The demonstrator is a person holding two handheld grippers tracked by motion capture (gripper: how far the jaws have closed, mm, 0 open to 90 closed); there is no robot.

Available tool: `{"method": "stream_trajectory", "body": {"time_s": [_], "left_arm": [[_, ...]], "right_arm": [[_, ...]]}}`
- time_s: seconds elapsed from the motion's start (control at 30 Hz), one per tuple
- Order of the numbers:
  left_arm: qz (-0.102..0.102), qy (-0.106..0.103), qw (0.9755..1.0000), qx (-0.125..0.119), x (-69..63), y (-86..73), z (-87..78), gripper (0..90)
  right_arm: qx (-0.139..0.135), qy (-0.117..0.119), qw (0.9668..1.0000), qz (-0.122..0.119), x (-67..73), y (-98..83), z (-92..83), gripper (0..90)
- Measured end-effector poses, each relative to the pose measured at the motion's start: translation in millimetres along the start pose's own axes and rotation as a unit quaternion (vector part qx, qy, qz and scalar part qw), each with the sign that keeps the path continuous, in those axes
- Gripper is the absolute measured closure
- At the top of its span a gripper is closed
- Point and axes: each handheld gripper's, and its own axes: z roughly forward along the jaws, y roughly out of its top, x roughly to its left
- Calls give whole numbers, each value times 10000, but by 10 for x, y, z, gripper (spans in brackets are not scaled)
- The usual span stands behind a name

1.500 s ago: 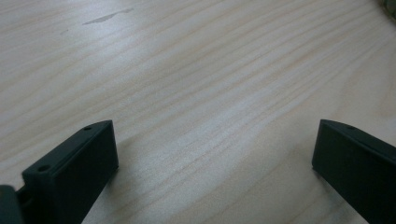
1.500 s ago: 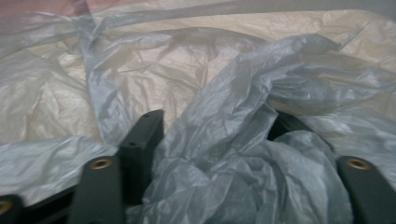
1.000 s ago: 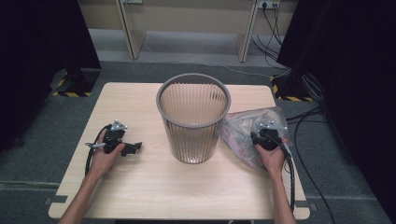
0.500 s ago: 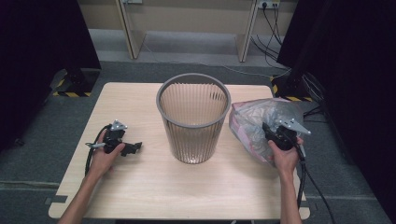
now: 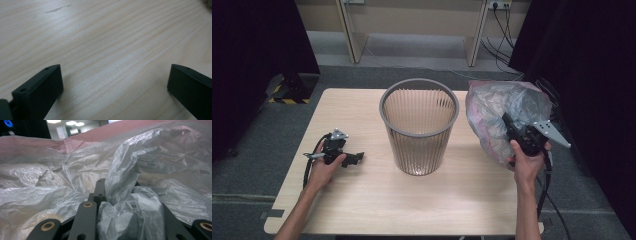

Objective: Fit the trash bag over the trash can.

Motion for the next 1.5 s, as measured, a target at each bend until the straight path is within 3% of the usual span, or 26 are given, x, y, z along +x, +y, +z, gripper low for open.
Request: {"method": "stream_trajectory", "body": {"time_s": [0.13, 0.3, 0.53, 0.7, 0.9, 1.03, 1.13, 1.2, 1.37, 1.5], "left_arm": [[-54, 60, 10000, -1, 4, 4, 3, 0], [-169, 178, 9997, -4, 14, 7, 6, 0], [-170, 173, 9997, -5, 14, 7, 7, 0], [-172, 179, 9997, -8, 15, 10, 10, 0], [-173, 182, 9997, -7, 15, 10, 10, 0], [-173, 179, 9997, -5, 15, 11, 10, 0], [-170, 178, 9997, -4, 15, 10, 9, 0], [-164, 179, 9997, 2, 16, 11, 9, 0], [-165, 176, 9997, 6, 16, 11, 8, 0], [-176, 177, 9997, -4, 15, 10, 10, 0]], "right_arm": [[-237, 121, 9996, -93, 70, 168, -42, 724], [-534, 455, 9975, -21, 194, 386, -70, 723], [-743, 865, 9931, -260, 528, 635, 18, 724], [-853, 1123, 9896, -285, 727, 808, 81, 725], [-917, 1497, 9835, -434, 1084, 1017, 203, 726], [-807, 1872, 9786, -291, 1347, 1095, 316, 725], [-687, 2039, 9758, -394, 1555, 1120, 395, 725], [-468, 2225, 9728, -451, 1745, 1110, 479, 725], [-201, 2308, 9711, -579, 1918, 1042, 586, 723], [-114, 2242, 9714, -777, 1990, 1027, 628, 720]]}}
